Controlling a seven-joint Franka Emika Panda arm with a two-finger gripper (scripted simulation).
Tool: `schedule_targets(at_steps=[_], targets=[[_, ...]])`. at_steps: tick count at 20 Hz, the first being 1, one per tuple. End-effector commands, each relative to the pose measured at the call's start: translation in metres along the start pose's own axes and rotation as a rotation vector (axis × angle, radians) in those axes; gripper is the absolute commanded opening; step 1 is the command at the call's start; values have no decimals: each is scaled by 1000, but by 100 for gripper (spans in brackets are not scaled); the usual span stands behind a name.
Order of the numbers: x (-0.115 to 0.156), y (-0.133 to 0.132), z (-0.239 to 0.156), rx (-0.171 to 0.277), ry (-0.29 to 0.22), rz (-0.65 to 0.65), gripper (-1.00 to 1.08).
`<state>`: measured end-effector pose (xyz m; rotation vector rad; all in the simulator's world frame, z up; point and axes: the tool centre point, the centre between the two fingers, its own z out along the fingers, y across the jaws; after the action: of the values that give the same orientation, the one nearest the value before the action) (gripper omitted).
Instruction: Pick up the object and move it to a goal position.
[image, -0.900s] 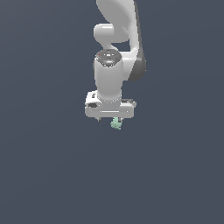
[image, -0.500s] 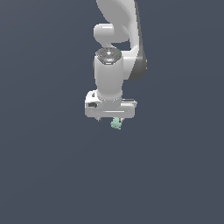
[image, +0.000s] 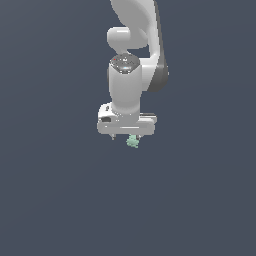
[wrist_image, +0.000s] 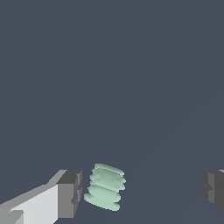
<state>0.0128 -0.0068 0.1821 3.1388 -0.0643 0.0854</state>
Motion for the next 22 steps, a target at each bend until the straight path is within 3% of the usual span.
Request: schedule_targets(at_steps=[1, 22], targets=[[-4, -2, 5, 1, -3, 14, 100], [-85, -31, 84, -7, -52, 272, 100]])
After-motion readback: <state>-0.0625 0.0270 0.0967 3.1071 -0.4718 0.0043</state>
